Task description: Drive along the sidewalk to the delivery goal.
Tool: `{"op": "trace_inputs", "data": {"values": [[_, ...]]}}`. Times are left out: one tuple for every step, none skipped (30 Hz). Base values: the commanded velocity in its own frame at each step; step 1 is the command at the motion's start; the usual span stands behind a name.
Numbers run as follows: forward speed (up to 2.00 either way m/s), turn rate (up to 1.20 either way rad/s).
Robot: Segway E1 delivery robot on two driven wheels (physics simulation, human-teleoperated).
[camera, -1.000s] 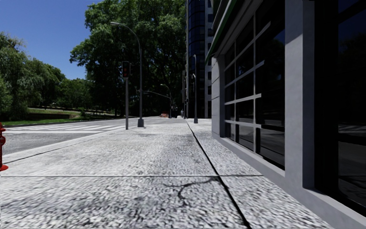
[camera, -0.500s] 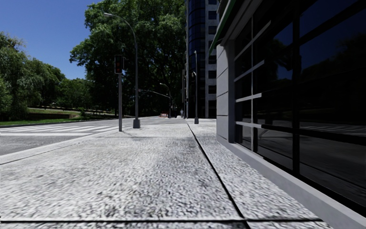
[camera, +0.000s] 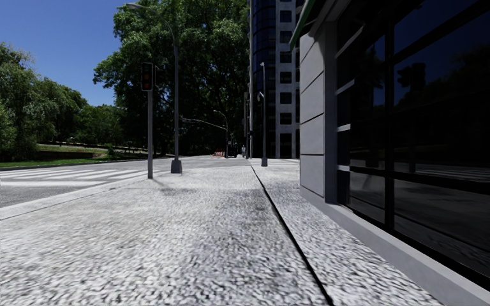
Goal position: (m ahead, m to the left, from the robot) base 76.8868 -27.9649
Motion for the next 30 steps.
{"op": "trace_inputs", "data": {"values": [[2.0, 0.0], [2.0, 0.0], [2.0, 0.0], [2.0, 0.0], [2.0, 0.0], [2.0, 0.0], [2.0, 0.0], [2.0, 0.0], [2.0, 0.0], [2.0, 0.0], [2.0, 0.0], [2.0, 0.0], [2.0, 0.0], [2.0, 0.0], [2.0, 0.0], [2.0, 0.0], [2.0, 0.0], [2.0, 0.0], [2.0, 0.0], [2.0, 0.0], [2.0, 0.0], [2.0, 0.0], [2.0, 0.0], [2.0, 0.0], [2.0, 0.0], [2.0, 0.0], [2.0, 0.0], [2.0, 0.0], [2.0, 0.0], [2.0, 0.0]]}}
